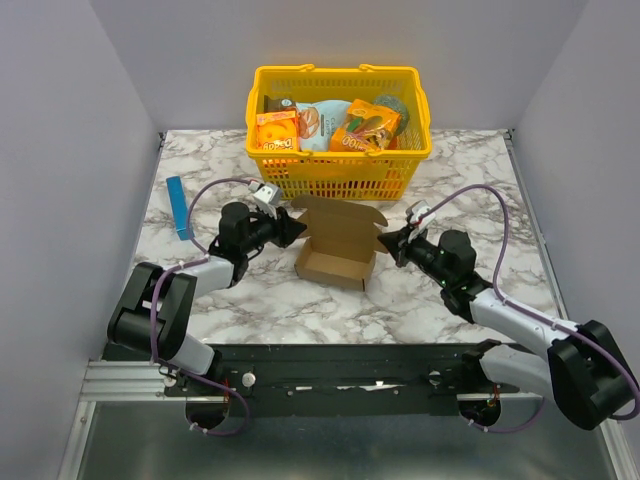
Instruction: Fold the paper box
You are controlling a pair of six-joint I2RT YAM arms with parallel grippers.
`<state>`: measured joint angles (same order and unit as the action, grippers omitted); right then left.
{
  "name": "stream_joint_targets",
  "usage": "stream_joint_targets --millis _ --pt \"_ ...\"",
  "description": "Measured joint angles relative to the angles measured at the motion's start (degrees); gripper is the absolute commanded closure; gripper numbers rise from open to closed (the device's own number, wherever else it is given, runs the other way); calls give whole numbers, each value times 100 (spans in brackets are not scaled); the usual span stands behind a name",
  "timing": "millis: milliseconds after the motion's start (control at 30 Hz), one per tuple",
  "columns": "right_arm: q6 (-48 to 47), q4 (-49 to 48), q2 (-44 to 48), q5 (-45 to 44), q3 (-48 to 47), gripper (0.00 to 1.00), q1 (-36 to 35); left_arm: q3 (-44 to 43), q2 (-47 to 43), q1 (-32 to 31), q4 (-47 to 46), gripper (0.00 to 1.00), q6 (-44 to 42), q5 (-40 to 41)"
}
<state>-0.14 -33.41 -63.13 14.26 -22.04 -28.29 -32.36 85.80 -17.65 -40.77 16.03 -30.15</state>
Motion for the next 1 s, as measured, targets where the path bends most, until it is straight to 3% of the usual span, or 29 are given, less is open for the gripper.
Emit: stream_joint_targets --millis 300,533,1000 --pt "-149 35 -142 42 -151 99 2 -83 76 -101 -4 87 0 -20" --pt "-205 63 -70 -310 -149 99 13 -107 90 -503 57 100 -162 678" --pt "-175 -107 -216 -1797 -184 99 -175 -140 90 -1655 -87 100 -490 2780"
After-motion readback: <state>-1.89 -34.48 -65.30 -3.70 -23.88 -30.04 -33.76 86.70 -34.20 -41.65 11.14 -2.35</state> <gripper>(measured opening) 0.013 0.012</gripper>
